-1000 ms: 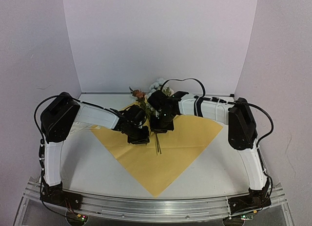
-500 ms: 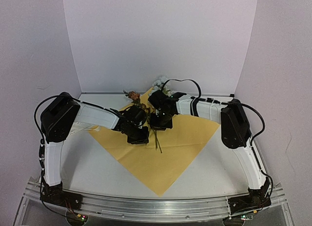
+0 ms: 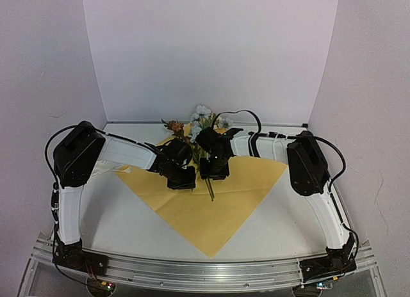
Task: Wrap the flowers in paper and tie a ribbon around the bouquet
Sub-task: Adjust the fake flower on the flattened wrapping paper.
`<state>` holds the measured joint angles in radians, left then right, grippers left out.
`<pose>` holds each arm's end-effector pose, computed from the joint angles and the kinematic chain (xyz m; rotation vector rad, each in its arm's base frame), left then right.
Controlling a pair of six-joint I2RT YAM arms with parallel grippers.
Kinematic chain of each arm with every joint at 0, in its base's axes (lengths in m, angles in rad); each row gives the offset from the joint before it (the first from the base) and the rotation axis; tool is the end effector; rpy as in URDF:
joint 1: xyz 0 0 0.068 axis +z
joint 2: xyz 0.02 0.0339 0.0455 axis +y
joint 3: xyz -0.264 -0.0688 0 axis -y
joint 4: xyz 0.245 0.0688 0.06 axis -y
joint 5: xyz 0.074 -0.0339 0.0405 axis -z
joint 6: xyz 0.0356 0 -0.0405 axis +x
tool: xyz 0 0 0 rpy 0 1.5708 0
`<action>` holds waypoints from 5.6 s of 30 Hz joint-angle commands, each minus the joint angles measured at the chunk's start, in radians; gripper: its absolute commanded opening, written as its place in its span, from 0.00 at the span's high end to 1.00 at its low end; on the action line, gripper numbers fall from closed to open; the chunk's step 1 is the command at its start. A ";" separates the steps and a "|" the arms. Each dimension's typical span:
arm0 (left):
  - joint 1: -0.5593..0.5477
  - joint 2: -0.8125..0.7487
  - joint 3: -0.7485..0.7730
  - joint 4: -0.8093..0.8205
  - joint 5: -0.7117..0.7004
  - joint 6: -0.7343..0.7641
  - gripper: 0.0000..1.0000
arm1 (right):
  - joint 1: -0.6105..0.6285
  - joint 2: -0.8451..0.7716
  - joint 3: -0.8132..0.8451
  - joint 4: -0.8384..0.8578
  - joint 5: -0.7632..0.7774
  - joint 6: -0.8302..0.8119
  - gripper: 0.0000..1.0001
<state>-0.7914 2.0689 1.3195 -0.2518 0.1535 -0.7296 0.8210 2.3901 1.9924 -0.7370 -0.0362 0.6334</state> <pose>0.2950 -0.3063 0.1305 0.1466 2.7425 -0.7070 0.3455 0.3729 0.1548 -0.2739 2.7914 0.4511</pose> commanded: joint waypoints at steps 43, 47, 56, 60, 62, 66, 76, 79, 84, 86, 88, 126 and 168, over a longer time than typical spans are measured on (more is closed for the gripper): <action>0.052 -0.247 -0.328 0.172 0.079 0.069 0.99 | 0.038 -0.057 0.024 0.051 0.051 0.286 1.00; 0.061 -0.311 -0.284 0.166 0.044 0.102 1.00 | 0.036 -0.060 0.015 0.055 0.054 0.278 1.00; 0.071 -0.415 -0.228 0.211 -0.010 0.148 1.00 | 0.036 -0.141 -0.097 0.117 0.011 0.175 1.00; 0.073 -0.459 -0.258 0.228 -0.079 0.095 1.00 | 0.040 -0.170 -0.106 0.130 -0.006 0.074 1.00; 0.073 -0.504 -0.307 0.281 -0.107 0.070 1.00 | 0.047 -0.179 -0.111 0.127 0.004 0.022 1.00; 0.073 -0.609 -0.416 0.376 -0.164 0.054 1.00 | 0.054 -0.162 -0.115 0.114 -0.004 -0.024 1.00; 0.073 -0.707 -0.551 0.357 -0.224 -0.006 1.00 | 0.097 -0.038 -0.005 0.025 0.041 -0.082 0.98; 0.074 -0.731 -0.607 0.355 -0.241 -0.040 1.00 | 0.101 -0.013 0.013 0.003 0.072 -0.087 0.95; 0.075 -0.762 -0.681 0.341 -0.251 -0.087 1.00 | 0.105 0.002 0.026 -0.028 0.112 -0.094 0.86; 0.075 -0.759 -0.708 0.344 -0.240 -0.098 1.00 | 0.110 0.005 0.034 -0.039 0.139 -0.103 0.82; 0.075 -0.752 -0.728 0.348 -0.233 -0.113 1.00 | 0.118 0.008 0.047 -0.049 0.154 -0.110 0.77; 0.153 -0.583 -0.604 0.347 -0.020 0.001 1.00 | 0.178 -0.124 -0.245 -0.002 0.164 0.279 1.00; 0.165 -0.081 0.078 -0.033 0.118 0.237 0.40 | 0.091 -0.272 -0.245 0.135 0.075 0.106 1.00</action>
<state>-0.6256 1.9599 1.2957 -0.2855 0.2417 -0.5265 0.9085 2.1951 1.7506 -0.6376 0.0284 0.7502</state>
